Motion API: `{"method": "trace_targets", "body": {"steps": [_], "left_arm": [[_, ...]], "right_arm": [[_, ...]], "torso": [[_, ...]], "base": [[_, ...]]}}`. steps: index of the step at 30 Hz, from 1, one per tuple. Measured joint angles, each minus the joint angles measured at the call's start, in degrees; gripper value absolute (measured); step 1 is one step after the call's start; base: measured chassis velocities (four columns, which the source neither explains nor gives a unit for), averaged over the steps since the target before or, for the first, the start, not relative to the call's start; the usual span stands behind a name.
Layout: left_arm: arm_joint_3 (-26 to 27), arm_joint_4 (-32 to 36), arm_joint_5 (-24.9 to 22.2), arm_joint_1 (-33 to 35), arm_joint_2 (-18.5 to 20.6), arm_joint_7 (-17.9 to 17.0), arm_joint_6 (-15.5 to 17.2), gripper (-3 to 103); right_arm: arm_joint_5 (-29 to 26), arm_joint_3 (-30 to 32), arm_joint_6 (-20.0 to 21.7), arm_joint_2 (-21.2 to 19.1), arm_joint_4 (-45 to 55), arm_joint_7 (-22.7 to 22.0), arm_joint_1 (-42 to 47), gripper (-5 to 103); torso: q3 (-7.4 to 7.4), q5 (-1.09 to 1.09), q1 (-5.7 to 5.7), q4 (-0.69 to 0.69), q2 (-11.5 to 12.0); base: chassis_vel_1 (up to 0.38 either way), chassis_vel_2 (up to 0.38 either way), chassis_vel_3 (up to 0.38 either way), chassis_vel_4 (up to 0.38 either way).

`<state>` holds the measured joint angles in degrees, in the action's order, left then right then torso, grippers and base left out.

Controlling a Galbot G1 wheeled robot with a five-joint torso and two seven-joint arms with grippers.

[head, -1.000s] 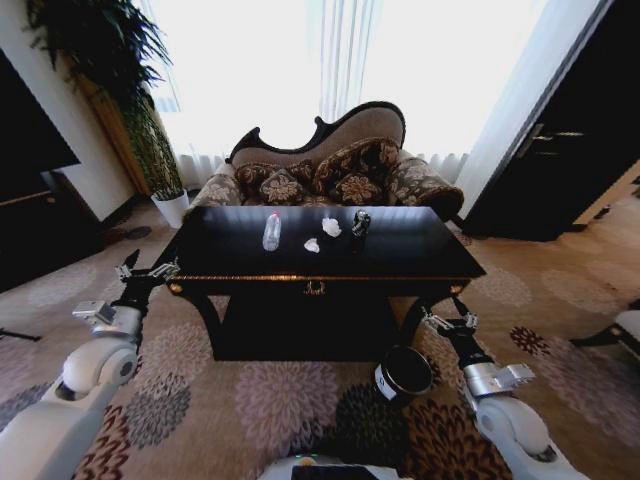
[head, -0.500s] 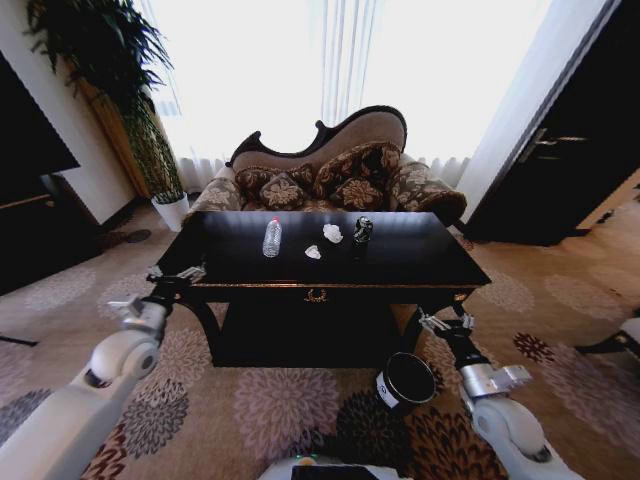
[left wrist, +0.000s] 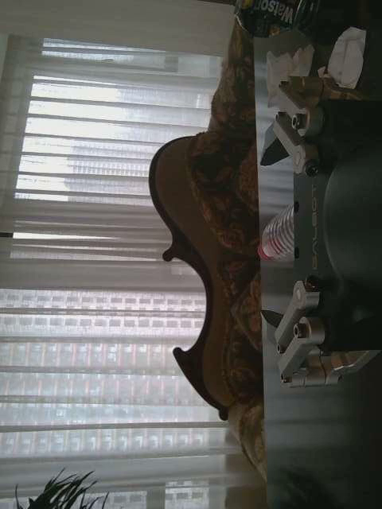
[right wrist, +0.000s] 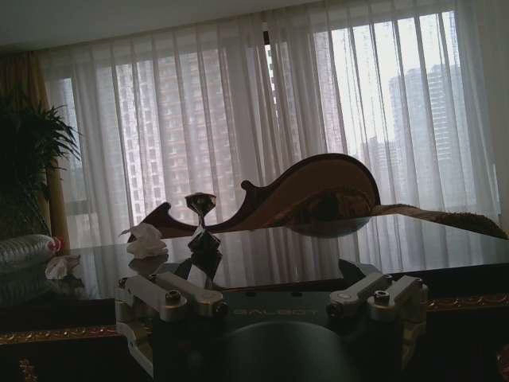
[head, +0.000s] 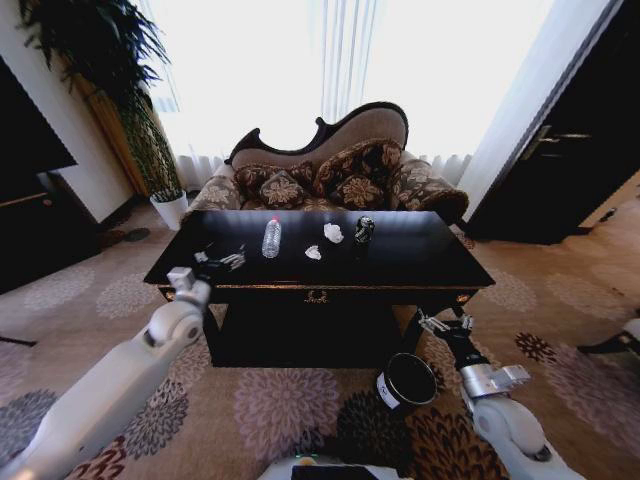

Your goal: Move to the front of the table and place the trash on the table into the trash bin.

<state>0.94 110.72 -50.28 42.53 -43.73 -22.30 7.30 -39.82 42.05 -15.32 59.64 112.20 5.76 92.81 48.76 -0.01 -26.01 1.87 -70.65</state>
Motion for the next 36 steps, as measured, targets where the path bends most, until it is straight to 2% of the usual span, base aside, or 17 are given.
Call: {"method": "trace_targets", "body": {"steps": [6, 7, 13, 19, 29, 36], "left_arm": [[-1.3, -2.2, 1.7, -0.7, -2.8, -1.0, 0.2, 100], [-1.3, -3.5, 2.7, -0.7, -3.6, -1.2, 0.2, 103], [-3.0, -8.9, 3.9, -3.1, -6.6, -1.6, -0.3, 96], [-4.6, -12.4, 4.2, -5.0, -10.1, -1.9, -0.5, 100], [-5.6, -16.7, 5.9, -6.2, -14.0, -0.3, -2.0, 100], [-5.2, -18.3, 7.3, -6.2, -15.0, 1.2, -3.0, 100]], "right_arm": [[0.7, 0.0, 0.0, 0.3, -0.5, 0.2, 0.0, 100], [1.1, 0.0, -0.1, 0.3, -0.9, 0.3, 0.1, 100], [1.4, -0.2, -0.1, 0.4, -1.3, 0.6, 0.1, 100], [2.0, -0.5, -0.1, 1.0, -1.3, 1.0, 0.2, 100], [0.9, -0.1, -0.4, 0.8, -1.7, 1.7, 0.6, 100], [0.9, -0.4, -0.3, 0.8, -1.1, 1.8, 0.7, 100]], "torso": [[0.00, -0.01, 0.00, -0.01, 0.0], [0.00, 0.00, 0.01, -0.01, 0.0], [0.00, 0.00, 0.00, -0.02, 0.0], [0.00, 0.00, 0.00, 0.00, 0.0], [0.00, 0.00, 0.00, -0.01, 0.0], [0.00, 0.00, 0.00, -0.01, 0.0]], "base": [[0.000, 0.000, 0.000, 0.000], [0.000, 0.000, 0.000, 0.000], [0.000, 0.000, 0.000, 0.000], [0.000, 0.000, 0.000, 0.000], [0.000, 0.000, 0.000, 0.000], [0.000, 0.000, 0.000, 0.000]]}}
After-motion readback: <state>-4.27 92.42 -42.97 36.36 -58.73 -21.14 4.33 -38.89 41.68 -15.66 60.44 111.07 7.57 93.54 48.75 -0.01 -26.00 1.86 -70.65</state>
